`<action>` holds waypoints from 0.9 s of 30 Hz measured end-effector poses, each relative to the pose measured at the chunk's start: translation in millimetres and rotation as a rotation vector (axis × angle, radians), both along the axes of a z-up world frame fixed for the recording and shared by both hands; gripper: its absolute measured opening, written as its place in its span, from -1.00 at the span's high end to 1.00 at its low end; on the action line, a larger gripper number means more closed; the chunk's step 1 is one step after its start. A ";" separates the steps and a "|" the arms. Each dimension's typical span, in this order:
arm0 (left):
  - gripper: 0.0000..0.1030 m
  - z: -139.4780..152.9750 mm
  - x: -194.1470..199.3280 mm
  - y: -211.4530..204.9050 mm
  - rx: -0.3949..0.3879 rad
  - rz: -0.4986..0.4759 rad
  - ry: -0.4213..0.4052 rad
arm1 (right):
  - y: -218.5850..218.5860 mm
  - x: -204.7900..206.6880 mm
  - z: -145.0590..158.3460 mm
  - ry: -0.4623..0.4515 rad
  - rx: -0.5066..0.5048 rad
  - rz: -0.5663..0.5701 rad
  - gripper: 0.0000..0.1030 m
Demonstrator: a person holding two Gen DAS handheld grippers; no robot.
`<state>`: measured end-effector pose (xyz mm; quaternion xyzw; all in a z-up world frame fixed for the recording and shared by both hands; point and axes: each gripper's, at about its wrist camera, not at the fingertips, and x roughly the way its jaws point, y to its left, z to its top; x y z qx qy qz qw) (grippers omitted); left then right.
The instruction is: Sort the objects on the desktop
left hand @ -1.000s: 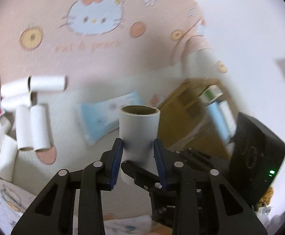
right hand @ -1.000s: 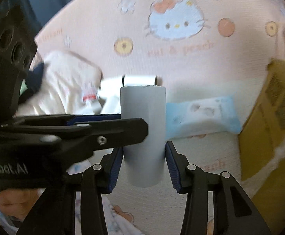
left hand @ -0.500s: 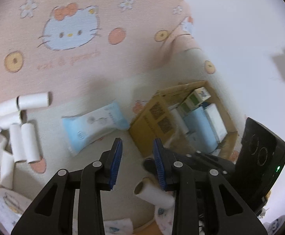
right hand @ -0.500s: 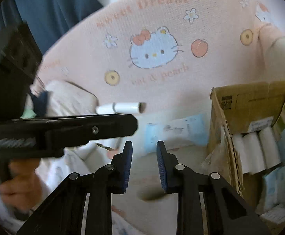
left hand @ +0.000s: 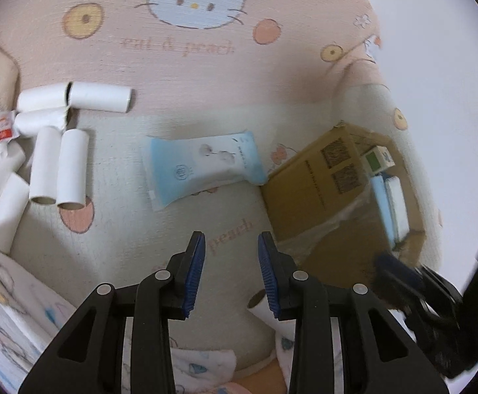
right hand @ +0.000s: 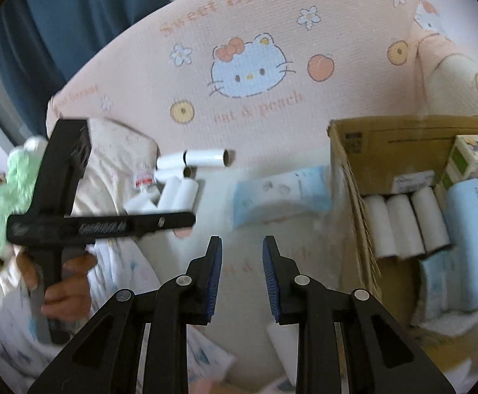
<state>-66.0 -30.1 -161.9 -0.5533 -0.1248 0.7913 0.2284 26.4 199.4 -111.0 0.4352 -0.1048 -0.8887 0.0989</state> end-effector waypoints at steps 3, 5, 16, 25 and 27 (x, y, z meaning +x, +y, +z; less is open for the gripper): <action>0.00 -11.0 7.9 0.8 0.013 0.031 -0.024 | -15.4 21.9 0.6 -0.001 0.089 0.032 0.55; -0.24 -21.0 13.0 0.5 0.020 0.046 -0.061 | -25.9 34.9 -2.6 -0.014 0.150 0.051 0.55; -0.46 -97.0 40.1 -18.2 0.226 0.166 -0.514 | -53.6 85.1 -48.4 -0.141 0.360 0.008 0.55; -0.46 -106.1 47.8 -39.3 0.283 0.291 -0.544 | -71.0 83.5 -85.8 -0.204 0.545 0.059 0.55; -0.46 -103.2 47.1 -39.8 0.259 0.300 -0.526 | -72.4 80.6 -95.4 -0.225 0.573 0.077 0.55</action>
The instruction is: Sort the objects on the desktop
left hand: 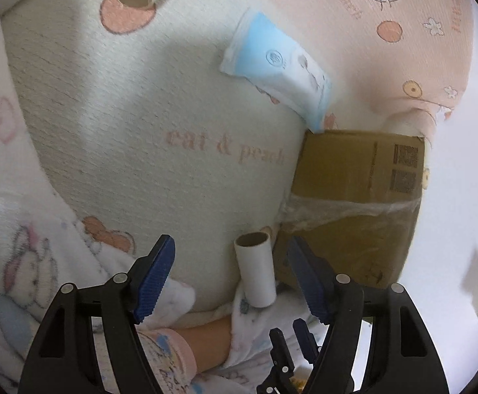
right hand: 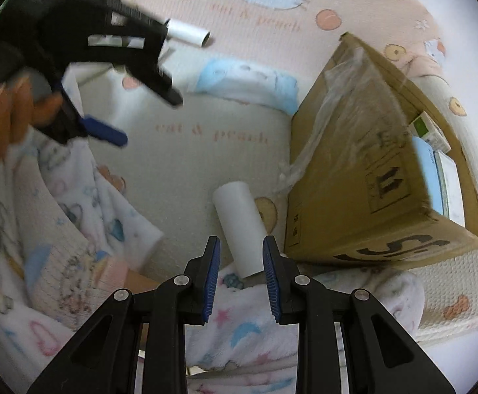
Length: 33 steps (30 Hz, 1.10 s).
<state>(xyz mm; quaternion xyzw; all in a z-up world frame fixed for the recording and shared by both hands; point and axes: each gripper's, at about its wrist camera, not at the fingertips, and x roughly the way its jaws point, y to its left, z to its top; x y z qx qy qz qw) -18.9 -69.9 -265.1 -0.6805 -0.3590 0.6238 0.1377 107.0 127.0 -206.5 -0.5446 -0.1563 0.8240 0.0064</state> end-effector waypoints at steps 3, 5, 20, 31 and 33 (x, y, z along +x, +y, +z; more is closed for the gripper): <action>-0.46 -1.0 -3.8 5.6 -0.048 -0.005 0.010 | -2.6 -0.8 -6.5 -0.018 0.021 0.016 0.55; -0.46 -7.4 -5.2 9.4 -0.042 0.004 -0.019 | -2.5 -2.9 -10.6 -0.022 0.050 0.019 0.55; -0.58 -50.5 -4.8 70.0 0.061 -0.048 -0.141 | 18.7 -18.1 -48.9 -0.103 0.103 -0.012 0.55; -0.54 -63.8 4.4 95.7 0.095 -0.086 -0.162 | 28.0 -16.6 -50.5 -0.121 0.065 -0.022 0.51; -0.27 -65.3 4.0 100.8 0.080 -0.107 -0.161 | 30.6 -16.6 -50.0 -0.123 0.062 -0.033 0.44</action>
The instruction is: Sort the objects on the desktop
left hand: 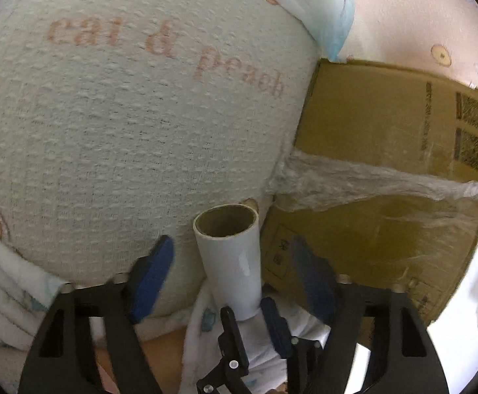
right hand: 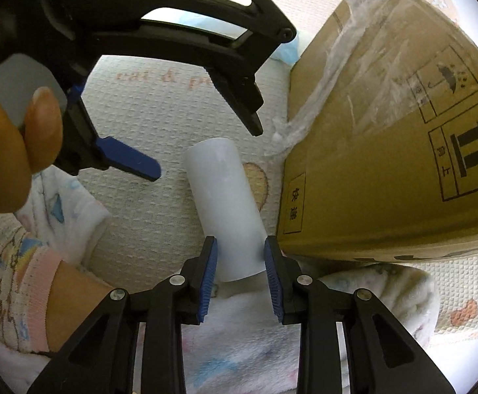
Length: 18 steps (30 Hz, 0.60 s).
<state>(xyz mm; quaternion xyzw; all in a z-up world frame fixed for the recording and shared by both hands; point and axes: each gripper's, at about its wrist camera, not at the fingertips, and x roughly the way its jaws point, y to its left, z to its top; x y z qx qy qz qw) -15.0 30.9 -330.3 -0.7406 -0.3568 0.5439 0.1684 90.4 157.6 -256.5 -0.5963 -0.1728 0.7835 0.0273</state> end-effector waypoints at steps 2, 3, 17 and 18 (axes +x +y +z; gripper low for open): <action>-0.10 -4.5 0.7 3.1 0.004 -0.009 -0.017 | 2.5 0.1 -0.4 -0.005 -0.006 -0.010 0.37; -0.09 -7.9 1.6 3.9 0.010 -0.008 -0.031 | 4.3 0.2 -0.6 -0.010 -0.019 -0.016 0.32; 0.09 -14.0 1.0 1.5 0.058 -0.066 0.014 | 19.0 -4.7 4.7 -0.044 -0.157 -0.056 0.26; 0.09 -13.1 -0.2 -2.2 0.058 -0.065 0.027 | 17.2 -6.9 6.1 -0.043 -0.161 -0.054 0.26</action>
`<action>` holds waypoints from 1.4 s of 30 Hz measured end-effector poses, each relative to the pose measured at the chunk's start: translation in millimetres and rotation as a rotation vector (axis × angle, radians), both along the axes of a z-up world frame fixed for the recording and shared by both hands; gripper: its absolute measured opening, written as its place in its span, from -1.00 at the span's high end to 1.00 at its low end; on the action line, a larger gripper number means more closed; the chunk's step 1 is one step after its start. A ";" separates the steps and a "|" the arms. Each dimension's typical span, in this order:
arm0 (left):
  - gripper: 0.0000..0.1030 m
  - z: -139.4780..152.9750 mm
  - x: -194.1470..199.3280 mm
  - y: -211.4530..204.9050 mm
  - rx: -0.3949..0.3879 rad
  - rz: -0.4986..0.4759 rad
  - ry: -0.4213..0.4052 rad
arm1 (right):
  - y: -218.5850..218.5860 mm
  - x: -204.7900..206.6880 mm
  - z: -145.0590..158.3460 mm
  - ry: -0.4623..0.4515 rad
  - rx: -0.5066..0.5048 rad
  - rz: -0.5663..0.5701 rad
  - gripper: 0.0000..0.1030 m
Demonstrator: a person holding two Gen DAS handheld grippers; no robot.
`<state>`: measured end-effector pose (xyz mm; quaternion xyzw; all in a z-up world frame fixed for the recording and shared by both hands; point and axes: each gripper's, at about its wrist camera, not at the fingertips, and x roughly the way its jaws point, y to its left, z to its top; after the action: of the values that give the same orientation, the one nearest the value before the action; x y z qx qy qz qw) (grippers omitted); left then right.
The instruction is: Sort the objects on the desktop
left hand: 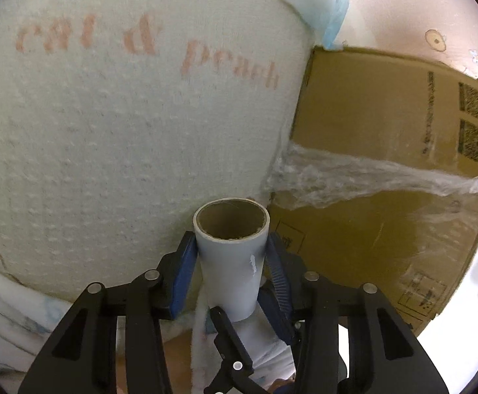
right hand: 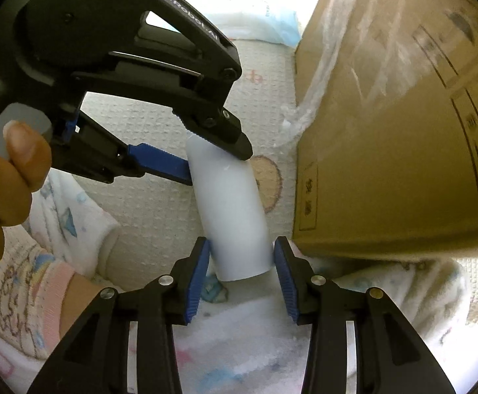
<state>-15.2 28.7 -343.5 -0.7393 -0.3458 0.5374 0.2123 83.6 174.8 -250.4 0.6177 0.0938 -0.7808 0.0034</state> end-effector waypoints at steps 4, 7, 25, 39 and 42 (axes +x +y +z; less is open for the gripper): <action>0.09 2.0 -9.3 -16.3 -0.016 0.011 0.040 | -6.4 -13.3 1.9 -0.006 -0.046 0.000 0.26; 0.09 3.5 -14.9 -30.9 -0.028 0.029 0.074 | -13.8 -28.5 0.5 -0.016 -0.085 0.010 0.26; 0.08 -5.7 -80.8 -86.4 -0.132 0.106 0.243 | -46.5 -102.3 0.4 -0.045 -0.363 -0.007 0.25; 0.08 10.4 -78.8 -90.8 -0.144 0.088 0.247 | -25.9 -92.4 -7.7 -0.068 -0.548 -0.102 0.23; 0.08 5.2 -73.4 -87.5 -0.126 0.061 0.217 | -22.6 -90.6 -10.0 -0.069 -0.573 -0.122 0.23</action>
<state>-88.5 -58.8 -338.3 -0.6779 -0.3089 0.6409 0.1852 -7.0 152.2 -260.4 0.6221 -0.1679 -0.7529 0.1340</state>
